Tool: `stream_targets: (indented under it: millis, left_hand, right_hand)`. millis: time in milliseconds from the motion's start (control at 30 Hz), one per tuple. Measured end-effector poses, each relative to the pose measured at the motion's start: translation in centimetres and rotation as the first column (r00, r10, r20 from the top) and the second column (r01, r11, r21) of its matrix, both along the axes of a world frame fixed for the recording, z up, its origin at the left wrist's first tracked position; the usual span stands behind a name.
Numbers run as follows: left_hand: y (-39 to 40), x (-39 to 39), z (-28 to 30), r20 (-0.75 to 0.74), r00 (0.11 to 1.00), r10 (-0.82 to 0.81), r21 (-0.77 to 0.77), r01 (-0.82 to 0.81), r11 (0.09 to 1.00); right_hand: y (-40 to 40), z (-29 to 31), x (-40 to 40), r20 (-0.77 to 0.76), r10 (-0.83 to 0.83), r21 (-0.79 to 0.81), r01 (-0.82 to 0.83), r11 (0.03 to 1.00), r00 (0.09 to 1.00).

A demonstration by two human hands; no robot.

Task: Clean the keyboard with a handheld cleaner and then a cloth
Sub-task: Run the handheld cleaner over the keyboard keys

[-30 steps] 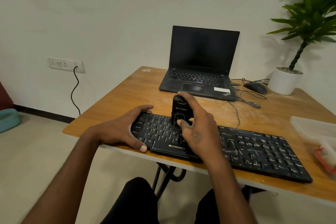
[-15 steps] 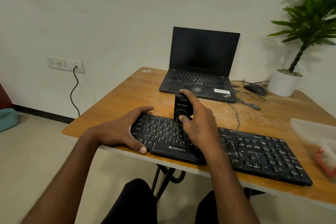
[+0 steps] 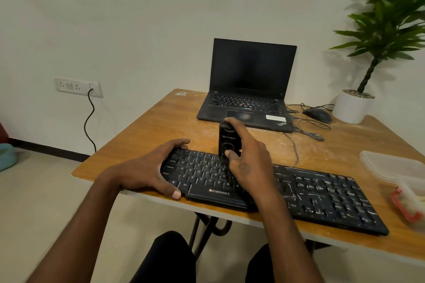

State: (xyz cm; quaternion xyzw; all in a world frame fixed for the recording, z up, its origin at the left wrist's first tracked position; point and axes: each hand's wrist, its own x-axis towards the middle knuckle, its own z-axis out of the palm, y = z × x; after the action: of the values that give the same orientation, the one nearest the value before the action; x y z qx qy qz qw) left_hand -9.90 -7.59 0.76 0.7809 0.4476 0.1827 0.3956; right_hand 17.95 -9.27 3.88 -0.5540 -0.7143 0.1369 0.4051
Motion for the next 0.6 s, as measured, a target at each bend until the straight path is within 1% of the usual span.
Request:
stream_targets:
  millis: [133, 267, 333, 467, 600]
  left_hand:
    - [-0.1, 0.0, 0.1, 0.011, 1.0, 0.005, 0.005, -0.005, 1.0]
    - [0.0, 0.0, 0.1, 0.019, 1.0, 0.003, 0.0, -0.003, 1.0]
    - [-0.1, 0.0, 0.1, 0.02, 1.0, 0.009, -0.004, -0.009, 1.0]
    - [-0.2, 0.1, 0.1, 0.014, 1.0, 0.012, -0.002, -0.012, 1.0]
    - [-0.3, 0.2, 0.2, 0.012, 1.0, 0.014, -0.008, -0.014, 1.0]
  right_hand:
    - [0.0, 0.2, 1.1, -0.025, -0.012, -0.028, 0.011, 1.0, 1.0]
    - [-1.0, -0.1, 4.9, -0.072, -0.118, -0.055, 0.114, 0.992, 0.99]
    - [-1.2, -0.2, 5.6, -0.076, -0.141, -0.052, 0.137, 0.989, 0.987]
    - [-0.8, -0.2, 3.6, -0.014, -0.094, -0.023, 0.094, 0.995, 0.995]
    - [-0.5, -0.2, 1.1, -0.011, -0.008, -0.019, 0.008, 1.0, 1.0]
